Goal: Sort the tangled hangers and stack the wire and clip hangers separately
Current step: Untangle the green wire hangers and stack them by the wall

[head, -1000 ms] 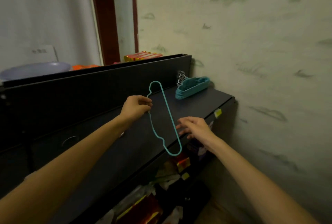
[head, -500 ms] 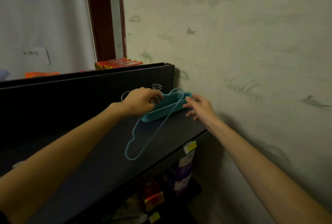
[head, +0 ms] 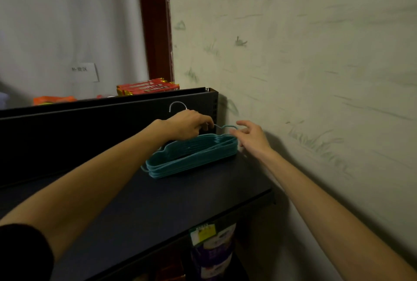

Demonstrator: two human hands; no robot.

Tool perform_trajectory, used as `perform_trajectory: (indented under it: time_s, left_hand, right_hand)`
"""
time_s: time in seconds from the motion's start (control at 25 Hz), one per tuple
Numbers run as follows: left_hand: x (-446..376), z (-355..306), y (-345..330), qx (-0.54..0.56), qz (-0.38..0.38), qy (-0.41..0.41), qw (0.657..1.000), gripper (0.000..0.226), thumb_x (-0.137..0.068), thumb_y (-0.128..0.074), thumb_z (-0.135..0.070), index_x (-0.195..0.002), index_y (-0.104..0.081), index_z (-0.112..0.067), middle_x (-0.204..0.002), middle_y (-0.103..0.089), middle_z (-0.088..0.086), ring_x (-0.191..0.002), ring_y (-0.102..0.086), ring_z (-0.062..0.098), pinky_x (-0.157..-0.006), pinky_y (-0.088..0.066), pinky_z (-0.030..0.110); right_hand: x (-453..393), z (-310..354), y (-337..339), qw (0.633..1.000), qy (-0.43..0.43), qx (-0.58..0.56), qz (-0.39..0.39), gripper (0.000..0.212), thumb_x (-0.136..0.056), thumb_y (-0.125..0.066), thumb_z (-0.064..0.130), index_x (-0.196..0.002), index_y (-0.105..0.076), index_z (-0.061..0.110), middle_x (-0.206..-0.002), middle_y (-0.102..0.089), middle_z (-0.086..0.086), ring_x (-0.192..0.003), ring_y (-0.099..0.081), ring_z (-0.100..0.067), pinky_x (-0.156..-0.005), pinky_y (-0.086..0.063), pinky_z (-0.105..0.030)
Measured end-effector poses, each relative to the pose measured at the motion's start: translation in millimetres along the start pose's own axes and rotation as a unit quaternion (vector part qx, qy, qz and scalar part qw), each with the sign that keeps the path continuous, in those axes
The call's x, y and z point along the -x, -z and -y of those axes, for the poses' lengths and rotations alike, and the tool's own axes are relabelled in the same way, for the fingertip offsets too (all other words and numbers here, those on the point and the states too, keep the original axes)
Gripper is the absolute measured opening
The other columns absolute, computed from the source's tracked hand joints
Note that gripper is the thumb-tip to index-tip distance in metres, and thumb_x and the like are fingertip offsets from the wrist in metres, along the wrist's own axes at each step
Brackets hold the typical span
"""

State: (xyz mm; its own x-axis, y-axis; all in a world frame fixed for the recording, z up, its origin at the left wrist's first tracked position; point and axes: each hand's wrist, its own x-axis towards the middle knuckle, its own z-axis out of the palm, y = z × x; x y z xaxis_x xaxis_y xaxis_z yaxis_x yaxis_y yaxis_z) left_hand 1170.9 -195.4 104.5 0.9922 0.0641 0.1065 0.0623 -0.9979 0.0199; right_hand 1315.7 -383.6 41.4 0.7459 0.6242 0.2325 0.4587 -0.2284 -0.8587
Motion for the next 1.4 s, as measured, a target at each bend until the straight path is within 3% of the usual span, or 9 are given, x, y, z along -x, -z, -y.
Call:
perform_trajectory:
  time_s: [0.08, 0.32, 0.44, 0.56, 0.72, 0.96, 1.2, 1.32, 1.4]
  left_hand:
    - [-17.7, 6.6, -11.7, 0.015, 0.015, -0.007, 1.000, 0.041, -0.096, -0.049, -0.006, -0.131, -0.058, -0.024, -0.115, -0.070, -0.004, -0.102, -0.065, 0.012, -0.094, -0.054, 0.042]
    - [-40.1, 33.9, -32.1, 0.076, 0.024, -0.027, 0.996, 0.042, -0.095, -0.050, -0.004, -0.131, -0.059, -0.024, -0.114, -0.071, -0.003, -0.092, -0.065, 0.002, -0.087, -0.057, 0.035]
    - [-31.0, 39.7, -32.2, 0.107, -0.021, -0.018, 0.994, 0.038, -0.096, -0.056, -0.008, -0.131, -0.059, -0.020, -0.119, -0.070, -0.002, -0.085, -0.063, -0.006, -0.078, -0.054, 0.021]
    - [-1.5, 48.7, -20.4, 0.070, -0.173, -0.013, 0.982, 0.037, -0.095, -0.063, -0.020, -0.132, -0.059, -0.022, -0.125, -0.064, -0.006, -0.107, -0.060, 0.003, -0.093, -0.051, 0.024]
    - [57.4, 77.1, -19.1, 0.147, -0.368, 0.098, 0.913, 0.023, -0.098, -0.061, -0.020, -0.120, -0.066, -0.017, -0.117, -0.066, -0.003, -0.098, -0.064, 0.010, -0.087, -0.054, 0.029]
    - [95.8, 89.5, -29.1, 0.542, -0.325, 0.307, 0.711, 0.049, -0.108, -0.031, -0.039, -0.107, -0.072, -0.011, -0.105, -0.076, 0.013, -0.078, -0.070, 0.023, -0.070, -0.056, 0.036]
    - [50.9, 51.1, -34.8, 0.514, -0.233, 0.247, 0.788, 0.039, -0.105, -0.042, -0.042, -0.124, -0.067, -0.019, -0.124, -0.069, -0.004, -0.117, -0.064, 0.015, -0.093, -0.054, 0.032]
    - [29.7, 30.8, -30.0, 0.530, -0.191, 0.186, 0.805, 0.039, -0.100, -0.048, -0.045, -0.125, -0.065, -0.021, -0.123, -0.070, -0.004, -0.117, -0.064, 0.012, -0.098, -0.052, 0.032]
    - [19.9, 19.5, -31.1, 0.532, -0.224, 0.155, 0.802, 0.027, -0.101, -0.054, -0.027, -0.123, -0.065, -0.015, -0.111, -0.074, 0.003, -0.105, -0.070, 0.017, -0.092, -0.056, 0.033]
  right_hand:
    - [-21.8, -11.5, -4.4, 0.996, 0.021, 0.087, 0.026, 0.043, -0.089, -0.072, 0.040, -0.127, -0.065, 0.022, -0.090, -0.069, 0.001, -0.082, -0.067, -0.018, -0.076, -0.056, -0.036]
    - [-61.8, -25.8, -15.7, 0.943, 0.155, 0.294, 0.036, 0.032, -0.087, -0.073, 0.041, -0.116, -0.072, 0.028, -0.103, -0.058, 0.004, -0.094, -0.056, -0.014, -0.072, -0.044, -0.027]
    - [-72.7, -26.3, -24.1, 0.930, 0.215, 0.297, -0.001, 0.024, -0.089, -0.071, 0.034, -0.112, -0.075, 0.028, -0.104, -0.066, 0.003, -0.099, -0.058, -0.019, -0.077, -0.044, -0.031]
    - [-80.1, -22.6, -19.5, 0.906, 0.318, 0.280, -0.014, 0.018, -0.090, -0.073, 0.028, -0.106, -0.077, 0.023, -0.097, -0.073, 0.004, -0.090, -0.061, -0.018, -0.071, -0.041, -0.028]
    - [-83.5, -22.0, -6.6, 0.879, 0.404, 0.251, 0.017, 0.016, -0.094, -0.069, 0.031, -0.106, -0.077, 0.023, -0.094, -0.075, 0.008, -0.080, -0.066, -0.011, -0.067, -0.049, -0.025]
    - [-79.5, -26.4, -16.9, 0.920, 0.357, 0.161, -0.011, 0.018, -0.091, -0.072, 0.029, -0.105, -0.079, 0.021, -0.090, -0.078, 0.007, -0.076, -0.069, -0.009, -0.071, -0.058, -0.034]
    - [-55.0, -1.1, -67.0, 0.963, 0.183, -0.124, 0.151, 0.013, -0.097, -0.065, 0.011, -0.105, -0.075, 0.011, -0.085, -0.078, -0.002, -0.083, -0.074, -0.014, -0.079, -0.060, -0.032]
    - [-41.6, 10.1, -77.3, 0.945, 0.144, -0.209, 0.205, 0.016, -0.098, -0.061, 0.009, -0.106, -0.073, 0.002, -0.090, -0.077, -0.012, -0.085, -0.073, -0.017, -0.078, -0.056, -0.026]
    - [-34.8, 15.1, -75.8, 0.939, 0.139, -0.222, 0.221, 0.018, -0.097, -0.062, 0.010, -0.108, -0.074, 0.000, -0.094, -0.077, -0.013, -0.089, -0.074, -0.018, -0.079, -0.055, -0.023]
